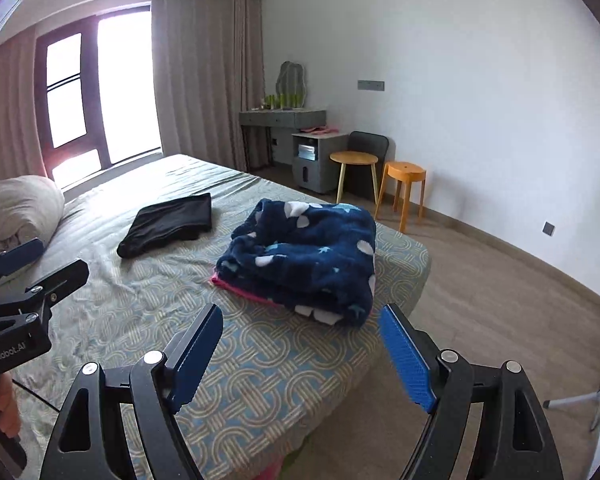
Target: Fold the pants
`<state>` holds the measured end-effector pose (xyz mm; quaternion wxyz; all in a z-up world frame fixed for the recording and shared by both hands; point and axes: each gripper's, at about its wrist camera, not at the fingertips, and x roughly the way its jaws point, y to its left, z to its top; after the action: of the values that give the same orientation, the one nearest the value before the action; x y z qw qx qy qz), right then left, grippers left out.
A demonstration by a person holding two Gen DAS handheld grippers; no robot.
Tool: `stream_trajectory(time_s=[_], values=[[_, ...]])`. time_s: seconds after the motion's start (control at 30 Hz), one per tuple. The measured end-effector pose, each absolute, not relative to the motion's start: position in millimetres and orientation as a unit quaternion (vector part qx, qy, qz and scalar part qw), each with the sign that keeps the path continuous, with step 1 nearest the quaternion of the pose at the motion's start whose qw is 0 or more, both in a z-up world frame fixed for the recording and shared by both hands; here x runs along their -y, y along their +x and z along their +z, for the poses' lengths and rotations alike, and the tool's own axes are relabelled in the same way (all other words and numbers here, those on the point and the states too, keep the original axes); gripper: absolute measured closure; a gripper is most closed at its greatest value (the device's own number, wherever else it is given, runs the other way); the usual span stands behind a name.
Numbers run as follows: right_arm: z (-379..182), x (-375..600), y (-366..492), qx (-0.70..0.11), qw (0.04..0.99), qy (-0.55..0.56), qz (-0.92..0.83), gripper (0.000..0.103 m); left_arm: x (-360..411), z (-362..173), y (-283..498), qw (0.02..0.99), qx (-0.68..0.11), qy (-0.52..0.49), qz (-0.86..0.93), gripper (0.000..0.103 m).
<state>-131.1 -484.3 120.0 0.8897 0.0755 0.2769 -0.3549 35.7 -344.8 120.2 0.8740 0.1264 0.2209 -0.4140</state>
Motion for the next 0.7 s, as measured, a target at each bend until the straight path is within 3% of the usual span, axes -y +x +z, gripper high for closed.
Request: stream_trajectory(time_s=[0.13,0.7], values=[[121.9,469.5,-137.7,-0.268,0.891,0.085,-0.357,0.021,329.2,116.3,28.7,0.878,-0.226,0.112,-0.408,0.001],[111.5,447.9,-137.0,-0.276,0.898,0.077,-0.333,0.019,306.7,94.9,22.6,0.887,-0.255,0.102,-0.371,0.001]])
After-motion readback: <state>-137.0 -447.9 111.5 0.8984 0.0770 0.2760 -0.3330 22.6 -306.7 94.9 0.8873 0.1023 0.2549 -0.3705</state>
